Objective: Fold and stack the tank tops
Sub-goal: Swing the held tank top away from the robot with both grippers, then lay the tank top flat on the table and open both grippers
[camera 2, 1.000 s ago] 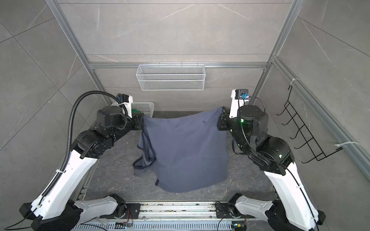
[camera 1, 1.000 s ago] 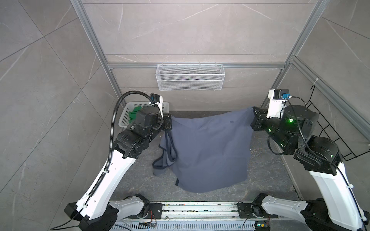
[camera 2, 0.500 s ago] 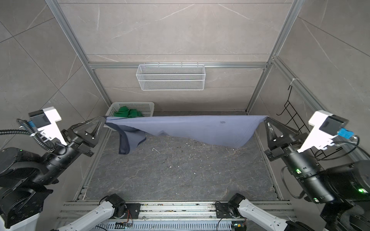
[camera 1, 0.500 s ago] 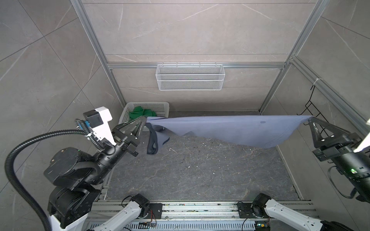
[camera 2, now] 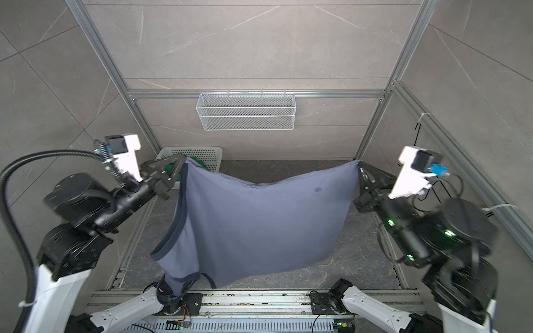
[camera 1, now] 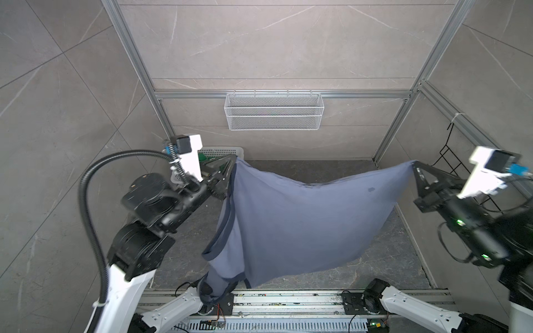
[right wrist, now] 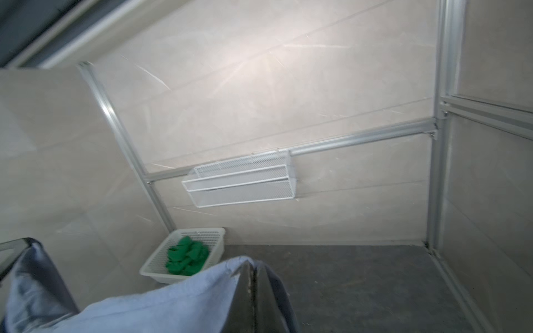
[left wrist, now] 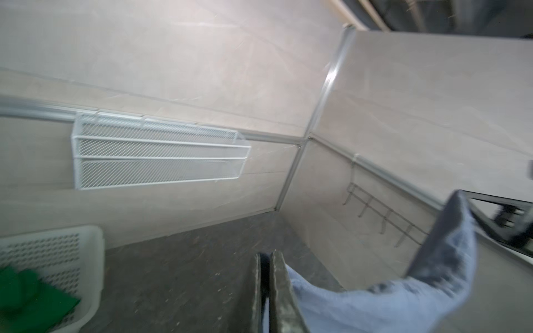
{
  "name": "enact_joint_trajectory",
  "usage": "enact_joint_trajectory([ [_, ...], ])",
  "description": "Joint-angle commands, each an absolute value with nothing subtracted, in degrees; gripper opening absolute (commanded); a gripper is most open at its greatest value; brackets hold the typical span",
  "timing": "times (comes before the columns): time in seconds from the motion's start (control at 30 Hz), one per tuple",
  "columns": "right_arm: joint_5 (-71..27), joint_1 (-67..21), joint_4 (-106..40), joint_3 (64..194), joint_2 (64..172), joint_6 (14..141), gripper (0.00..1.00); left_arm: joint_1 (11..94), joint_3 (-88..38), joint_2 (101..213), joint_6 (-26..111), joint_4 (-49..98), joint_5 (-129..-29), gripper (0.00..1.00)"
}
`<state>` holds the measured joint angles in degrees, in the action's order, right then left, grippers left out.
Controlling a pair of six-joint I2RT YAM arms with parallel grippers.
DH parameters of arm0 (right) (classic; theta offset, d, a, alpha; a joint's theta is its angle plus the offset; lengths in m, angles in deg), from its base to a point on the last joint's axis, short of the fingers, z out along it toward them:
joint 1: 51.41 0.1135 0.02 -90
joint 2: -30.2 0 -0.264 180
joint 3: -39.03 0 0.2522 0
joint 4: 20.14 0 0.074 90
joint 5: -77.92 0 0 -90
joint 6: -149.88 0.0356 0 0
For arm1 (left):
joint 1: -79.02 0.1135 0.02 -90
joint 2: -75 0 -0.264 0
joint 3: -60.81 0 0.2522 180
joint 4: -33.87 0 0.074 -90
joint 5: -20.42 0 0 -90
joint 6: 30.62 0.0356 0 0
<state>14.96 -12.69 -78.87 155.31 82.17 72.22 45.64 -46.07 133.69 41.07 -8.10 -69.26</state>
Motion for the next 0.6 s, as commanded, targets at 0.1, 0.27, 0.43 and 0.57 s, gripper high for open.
enact_joint_trajectory([
  [0.1, 32.22, -13.98, -70.88, 145.5, 96.87, 67.21, 0.0, 46.7, -42.49, 153.07, 41.68, -8.71, -49.14, 0.0],
  [0.27, 24.31, -23.55, -70.16, 142.39, 109.35, 74.17, 0.0, 49.03, -42.7, 169.4, 39.4, -6.31, -48.83, 0.0],
  [0.43, 22.54, -29.14, -68.46, 142.12, 121.65, 77.95, 0.0, 50.79, -49.3, 184.14, 38.05, -6.36, -51.17, 0.0],
  [0.57, 24.1, -30.57, -67.14, 144.55, 129.29, 77.63, 0.0, 51.82, -53.16, 190.21, 38.12, -5.37, -52.57, 0.0],
])
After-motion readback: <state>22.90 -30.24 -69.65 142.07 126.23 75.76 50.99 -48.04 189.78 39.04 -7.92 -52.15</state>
